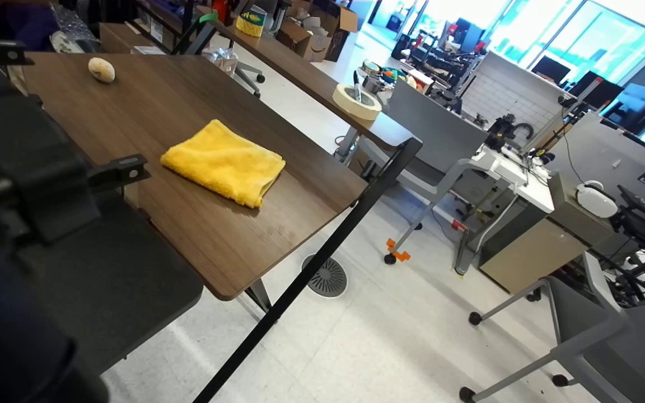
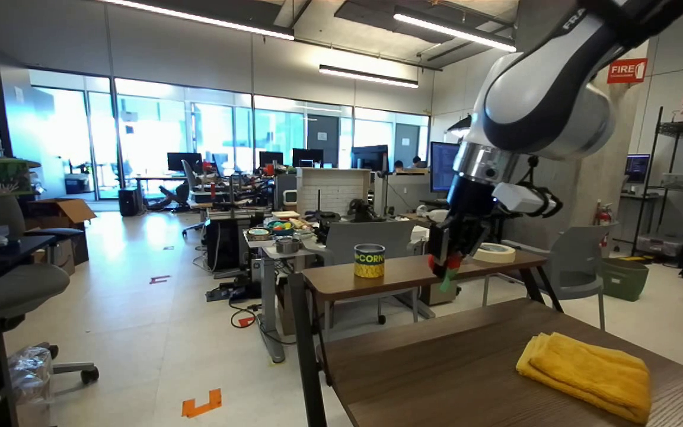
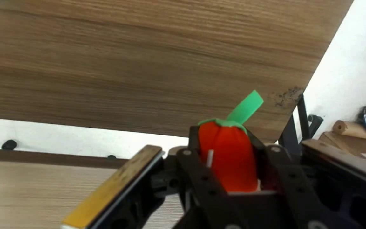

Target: Wipe the right side of the table with the towel, move the rose to the left then move the potato to the right and wipe the left side of the table

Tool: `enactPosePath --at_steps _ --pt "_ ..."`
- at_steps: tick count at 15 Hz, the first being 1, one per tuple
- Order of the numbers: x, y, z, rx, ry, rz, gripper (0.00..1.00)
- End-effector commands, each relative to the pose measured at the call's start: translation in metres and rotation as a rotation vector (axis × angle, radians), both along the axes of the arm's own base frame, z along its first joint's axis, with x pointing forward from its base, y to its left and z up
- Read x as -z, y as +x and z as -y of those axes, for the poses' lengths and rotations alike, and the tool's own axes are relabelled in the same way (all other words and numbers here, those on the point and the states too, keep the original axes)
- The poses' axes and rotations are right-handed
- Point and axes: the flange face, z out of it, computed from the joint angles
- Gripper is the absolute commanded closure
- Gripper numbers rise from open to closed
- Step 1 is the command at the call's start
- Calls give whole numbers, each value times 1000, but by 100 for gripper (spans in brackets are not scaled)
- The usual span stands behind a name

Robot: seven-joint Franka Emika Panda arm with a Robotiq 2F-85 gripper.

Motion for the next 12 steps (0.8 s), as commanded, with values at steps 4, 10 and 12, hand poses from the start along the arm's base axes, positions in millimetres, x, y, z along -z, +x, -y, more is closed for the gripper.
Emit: enactPosePath --at_steps 4,10,12 --pt "86 48 -41 11 -269 -122 92" --pt "134 40 -75 -114 -375 -203 92" --pt "135 33 -80 -148 -373 -251 43"
